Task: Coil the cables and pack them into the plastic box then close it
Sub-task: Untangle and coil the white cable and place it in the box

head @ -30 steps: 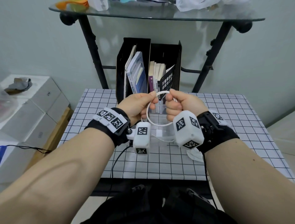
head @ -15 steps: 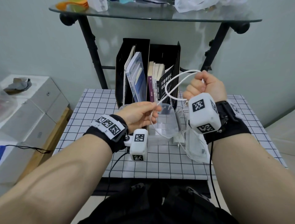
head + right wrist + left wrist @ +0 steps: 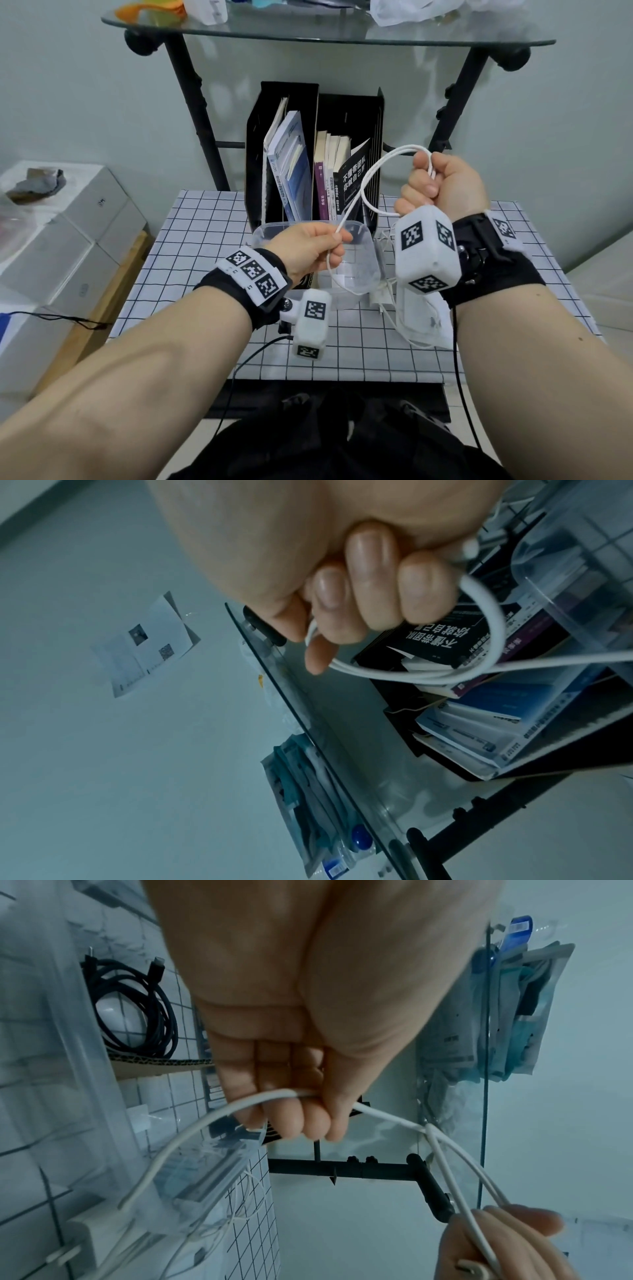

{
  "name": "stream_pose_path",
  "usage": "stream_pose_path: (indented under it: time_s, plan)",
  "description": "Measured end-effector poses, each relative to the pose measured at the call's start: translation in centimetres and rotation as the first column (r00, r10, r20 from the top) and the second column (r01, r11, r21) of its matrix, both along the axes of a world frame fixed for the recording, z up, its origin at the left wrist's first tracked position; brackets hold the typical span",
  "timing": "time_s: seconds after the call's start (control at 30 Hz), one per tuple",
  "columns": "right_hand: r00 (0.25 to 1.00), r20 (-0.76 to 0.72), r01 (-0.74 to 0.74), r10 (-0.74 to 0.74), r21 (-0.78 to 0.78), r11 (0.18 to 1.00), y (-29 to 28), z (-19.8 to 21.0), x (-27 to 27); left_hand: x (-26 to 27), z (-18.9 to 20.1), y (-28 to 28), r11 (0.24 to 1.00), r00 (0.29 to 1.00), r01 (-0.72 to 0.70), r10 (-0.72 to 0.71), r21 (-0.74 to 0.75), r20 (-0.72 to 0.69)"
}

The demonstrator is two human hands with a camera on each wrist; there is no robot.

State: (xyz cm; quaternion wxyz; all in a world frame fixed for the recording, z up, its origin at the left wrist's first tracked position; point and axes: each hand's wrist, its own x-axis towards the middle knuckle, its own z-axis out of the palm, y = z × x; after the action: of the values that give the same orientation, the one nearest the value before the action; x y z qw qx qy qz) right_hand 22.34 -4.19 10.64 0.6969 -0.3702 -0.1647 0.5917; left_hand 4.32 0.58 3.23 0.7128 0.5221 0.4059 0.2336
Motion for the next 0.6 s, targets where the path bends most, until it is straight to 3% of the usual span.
stream_pose_path:
  time_s: [0.17,0.6]
  plan:
    - [0.999,0.037,0.029,-0.029,-0.005,1.0,-0.3,0.6,0.9,1.4,0.3,-0.2,1.0,1.0,-0.002,0.002,0.015,0.01]
    - [0.989,-0.012,0.148,-0.148,0.007,0.989,-3.4,0.7,4.9,5.1,-1.6,-2.2,0.952,0.94,0.302,-0.306,-0.045,-0.153]
